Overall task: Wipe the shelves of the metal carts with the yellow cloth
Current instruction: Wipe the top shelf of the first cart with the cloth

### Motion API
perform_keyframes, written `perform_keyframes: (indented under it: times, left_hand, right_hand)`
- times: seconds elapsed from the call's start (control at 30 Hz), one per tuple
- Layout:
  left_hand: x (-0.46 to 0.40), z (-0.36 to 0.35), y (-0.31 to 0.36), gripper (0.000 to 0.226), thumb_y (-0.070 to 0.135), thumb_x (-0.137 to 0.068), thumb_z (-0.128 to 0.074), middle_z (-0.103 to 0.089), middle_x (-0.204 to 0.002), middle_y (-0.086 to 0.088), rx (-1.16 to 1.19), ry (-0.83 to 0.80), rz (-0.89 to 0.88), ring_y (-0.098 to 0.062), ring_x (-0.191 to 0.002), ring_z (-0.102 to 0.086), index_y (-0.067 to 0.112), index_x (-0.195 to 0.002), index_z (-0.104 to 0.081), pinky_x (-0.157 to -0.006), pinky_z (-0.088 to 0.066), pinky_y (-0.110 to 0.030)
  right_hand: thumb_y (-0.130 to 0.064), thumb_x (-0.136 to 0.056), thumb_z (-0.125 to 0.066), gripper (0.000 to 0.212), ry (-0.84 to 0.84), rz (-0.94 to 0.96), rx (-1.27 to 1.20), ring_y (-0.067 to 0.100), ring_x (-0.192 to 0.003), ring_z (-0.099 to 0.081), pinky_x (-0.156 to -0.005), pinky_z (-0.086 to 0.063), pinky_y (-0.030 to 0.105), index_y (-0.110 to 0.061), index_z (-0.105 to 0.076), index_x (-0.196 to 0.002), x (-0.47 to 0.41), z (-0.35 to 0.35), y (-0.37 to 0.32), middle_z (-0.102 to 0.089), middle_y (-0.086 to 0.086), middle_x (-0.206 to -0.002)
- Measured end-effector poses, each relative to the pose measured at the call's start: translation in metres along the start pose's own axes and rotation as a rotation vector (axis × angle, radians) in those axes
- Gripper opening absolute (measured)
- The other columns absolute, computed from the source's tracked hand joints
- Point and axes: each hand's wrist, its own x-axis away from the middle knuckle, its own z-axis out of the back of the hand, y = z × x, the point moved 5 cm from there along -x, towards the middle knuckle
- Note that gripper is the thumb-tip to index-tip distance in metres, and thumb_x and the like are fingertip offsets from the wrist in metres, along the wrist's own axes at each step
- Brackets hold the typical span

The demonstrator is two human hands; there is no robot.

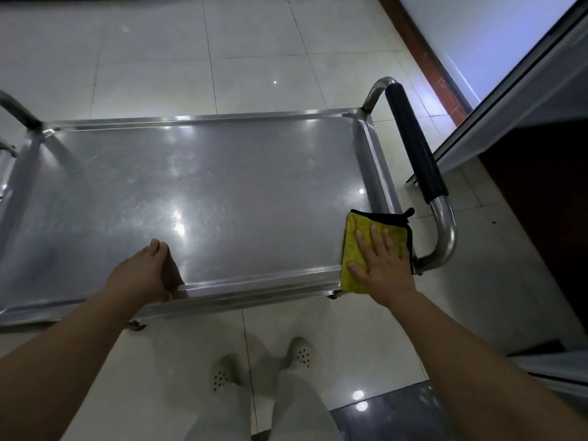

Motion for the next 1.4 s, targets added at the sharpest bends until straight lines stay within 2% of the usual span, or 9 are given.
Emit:
perform_keyframes:
  times: [0.13,0.3,0.47,0.6,0.67,0.77,0.93,1.13,1.4]
  left_hand:
    - [-0.002,-0.003,-0.001,0.114,0.038,-0.062,-0.084,-0.012,-0.154,-0.006,0.019,0.003,-0.011,-0.024,-0.131,-0.036,0.01,-0.147,-0.013,-0.097,-0.043,-0.035]
    - [-0.003,-0.005,-0.004,0.109,0.038,-0.06,-0.085,-0.022,-0.148,-0.007,0.039,0.029,-0.051,-0.024,-0.123,-0.041,0.008,-0.142,-0.02,-0.09,-0.043,-0.032]
    - [-0.003,-0.006,-0.008,0.109,0.043,-0.061,-0.083,-0.021,-0.15,-0.008,0.057,0.066,-0.084,-0.025,-0.124,-0.04,0.009,-0.143,-0.02,-0.093,-0.042,-0.033]
    - [0.0,-0.005,-0.014,0.102,0.044,-0.062,-0.083,-0.024,-0.152,-0.008,0.112,0.115,-0.122,-0.027,-0.125,-0.041,0.01,-0.141,-0.027,-0.094,-0.039,-0.034]
    - [0.003,-0.006,-0.019,0.094,0.046,-0.063,-0.081,-0.03,-0.148,-0.007,0.126,0.163,-0.148,-0.026,-0.122,-0.044,0.013,-0.137,-0.033,-0.095,-0.039,-0.034]
    - [0.012,-0.013,-0.034,0.077,0.047,-0.067,-0.078,-0.048,-0.133,-0.007,0.176,0.261,-0.174,-0.027,-0.115,-0.049,0.014,-0.128,-0.045,-0.092,-0.039,-0.035]
    - [0.034,-0.027,-0.087,0.036,0.028,-0.055,-0.085,-0.058,-0.076,0.003,0.258,0.446,-0.171,-0.02,-0.073,-0.055,0.021,-0.078,-0.058,-0.063,-0.031,-0.028]
    - [0.065,-0.057,-0.144,0.037,0.017,-0.039,-0.091,-0.063,-0.069,0.0,0.259,0.482,-0.067,-0.022,-0.06,-0.059,0.018,-0.069,-0.069,-0.053,-0.045,-0.028]
    - [0.079,-0.064,-0.151,0.051,0.02,-0.039,-0.091,-0.068,-0.086,0.0,0.309,0.517,-0.071,-0.022,-0.077,-0.065,0.017,-0.086,-0.071,-0.066,-0.055,-0.031]
  right_hand:
    - [-0.07,-0.071,0.009,0.088,0.022,-0.065,-0.093,0.025,-0.147,0.017,-0.116,0.011,0.046,-0.03,0.015,-0.15,0.011,-0.006,-0.013,0.015,0.005,-0.161]
    - [-0.068,-0.073,0.013,0.082,0.029,-0.102,-0.116,0.025,-0.145,0.022,-0.114,0.018,0.045,-0.027,0.025,-0.142,0.028,-0.012,-0.041,0.02,0.005,-0.159]
    - [-0.072,-0.078,0.0,0.084,0.074,-0.046,-0.129,0.022,-0.143,0.024,-0.111,0.024,0.044,-0.025,0.015,-0.146,0.038,-0.021,-0.089,0.022,0.003,-0.153]
    - [-0.065,-0.084,-0.031,0.083,0.123,0.064,-0.101,0.03,-0.143,-0.012,-0.114,-0.001,0.048,-0.015,-0.027,-0.15,0.04,-0.024,-0.148,-0.024,0.015,-0.155]
    - [-0.065,-0.082,-0.035,0.082,0.125,0.119,-0.078,0.033,-0.141,-0.02,-0.111,-0.009,0.049,-0.015,-0.032,-0.147,0.042,-0.026,-0.181,-0.034,0.017,-0.151]
    - [-0.065,-0.082,-0.036,0.081,0.139,0.203,-0.053,0.034,-0.142,-0.02,-0.109,-0.014,0.053,-0.017,-0.031,-0.148,0.044,-0.028,-0.226,-0.033,0.016,-0.153]
    - [-0.063,-0.081,-0.04,0.08,0.139,0.313,-0.038,0.032,-0.143,-0.017,-0.109,-0.016,0.053,-0.021,-0.031,-0.148,0.047,-0.029,-0.289,-0.031,0.013,-0.154]
    - [-0.057,-0.079,-0.044,0.078,0.134,0.443,0.02,0.033,-0.143,-0.017,-0.109,-0.016,0.056,-0.022,-0.032,-0.147,0.047,-0.029,-0.359,-0.032,0.012,-0.154]
    - [-0.041,-0.063,-0.075,0.088,0.233,0.646,0.055,0.034,-0.138,-0.028,-0.104,-0.022,0.056,-0.022,-0.041,-0.142,0.035,-0.024,-0.396,-0.041,0.012,-0.149]
